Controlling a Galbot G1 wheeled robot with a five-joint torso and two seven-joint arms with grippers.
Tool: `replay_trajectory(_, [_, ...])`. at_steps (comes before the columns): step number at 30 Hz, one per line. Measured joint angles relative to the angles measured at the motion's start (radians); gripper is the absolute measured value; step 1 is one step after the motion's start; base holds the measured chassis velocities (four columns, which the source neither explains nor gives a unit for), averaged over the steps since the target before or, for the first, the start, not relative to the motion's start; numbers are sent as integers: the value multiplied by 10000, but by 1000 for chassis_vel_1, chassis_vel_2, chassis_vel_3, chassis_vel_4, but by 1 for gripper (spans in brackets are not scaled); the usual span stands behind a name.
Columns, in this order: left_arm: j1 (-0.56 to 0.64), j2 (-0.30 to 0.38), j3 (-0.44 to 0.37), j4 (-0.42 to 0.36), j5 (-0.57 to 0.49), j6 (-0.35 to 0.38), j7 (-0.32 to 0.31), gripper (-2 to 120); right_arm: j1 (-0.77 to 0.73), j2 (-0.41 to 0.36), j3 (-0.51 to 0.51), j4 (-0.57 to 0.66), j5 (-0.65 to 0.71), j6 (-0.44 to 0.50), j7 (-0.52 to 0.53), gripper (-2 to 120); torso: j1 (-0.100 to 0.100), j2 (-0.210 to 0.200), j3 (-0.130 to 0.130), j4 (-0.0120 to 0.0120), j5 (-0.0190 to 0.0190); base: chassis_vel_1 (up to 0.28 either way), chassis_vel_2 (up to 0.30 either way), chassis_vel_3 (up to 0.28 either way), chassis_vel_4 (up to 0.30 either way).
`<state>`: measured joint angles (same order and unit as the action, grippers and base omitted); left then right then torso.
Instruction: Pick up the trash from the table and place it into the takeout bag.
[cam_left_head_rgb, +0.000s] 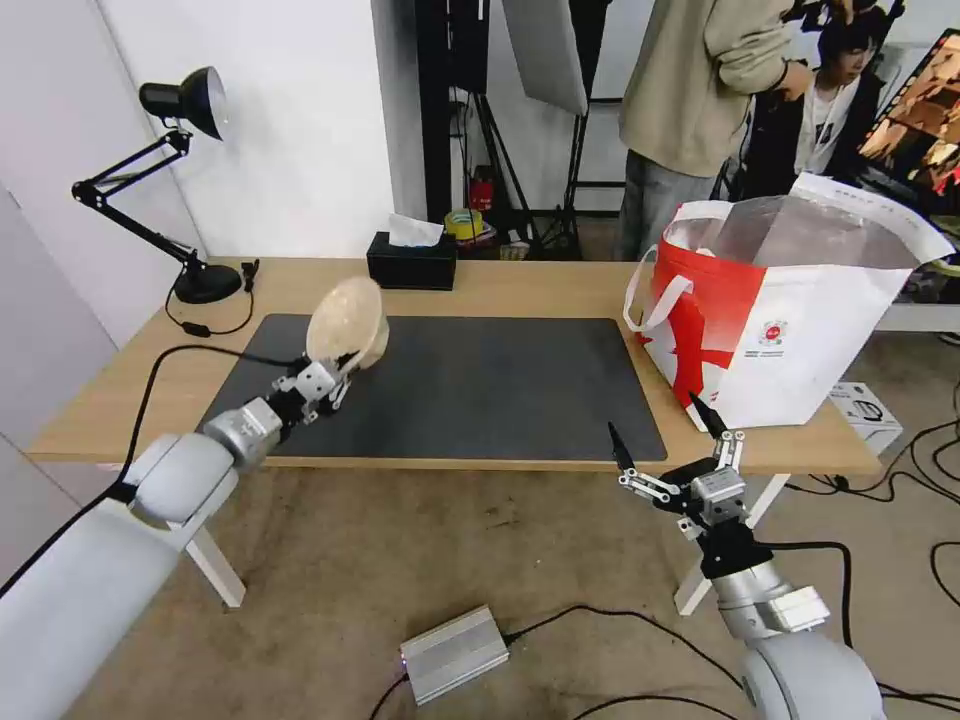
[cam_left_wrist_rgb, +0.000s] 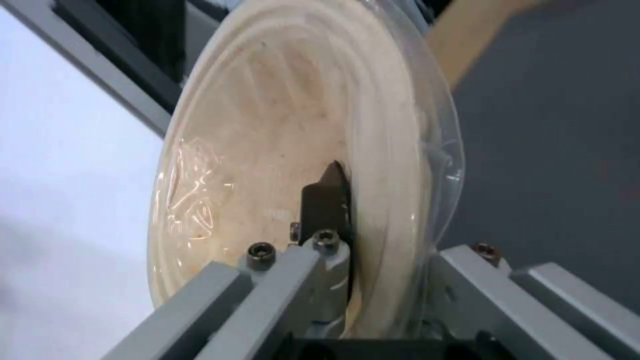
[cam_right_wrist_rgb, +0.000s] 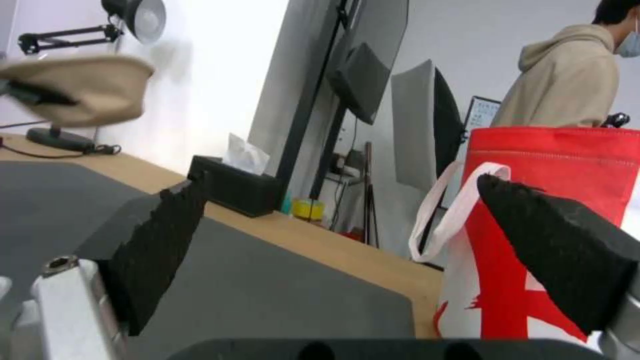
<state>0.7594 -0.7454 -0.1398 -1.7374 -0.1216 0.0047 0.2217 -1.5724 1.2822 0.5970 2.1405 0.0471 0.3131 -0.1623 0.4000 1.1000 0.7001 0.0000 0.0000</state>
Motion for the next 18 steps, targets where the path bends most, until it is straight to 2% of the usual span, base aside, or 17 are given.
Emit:
replay_trajectory(4, [-1163, -17, 853, 344, -98, -5, -103, 1, 0, 0, 1, 0, 0, 0, 0, 100, 0, 0, 0, 1, 1, 0, 0, 0, 0])
replay_trajectory(5, [-1163, -17, 853, 344, -98, -5, -103, 1, 0, 0, 1, 0, 0, 0, 0, 100, 0, 0, 0, 1, 1, 0, 0, 0, 0])
replay_trajectory(9, [-2328, -233, 1841, 820, -158, -17, -144, 1, 0, 0, 0, 0, 0, 0, 0, 100, 0, 0, 0, 0, 1, 0, 0, 0, 0])
replay_trajectory(10, [-2328, -233, 1841, 820, -158, -17, -144, 1, 0, 0, 0, 0, 0, 0, 0, 100, 0, 0, 0, 0, 1, 0, 0, 0, 0])
replay_trajectory(13, [-3257, -485, 2638, 1238, -252, -65, -196, 1, 0, 0, 0, 0, 0, 0, 0, 100, 1, -2, 0, 1, 1, 0, 0, 0, 0])
replay_trajectory(15, [-3417, -556, 2749, 1306, -270, -66, -206, 1, 0, 0, 0, 0, 0, 0, 0, 100, 0, -2, 0, 2, 1, 0, 0, 0, 0])
replay_trajectory(18, [-4322, -927, 3494, 1654, -434, -62, -262, 1, 0, 0, 0, 0, 0, 1, 0, 100, 1, -2, 0, -1, 3, 0, 0, 0, 0])
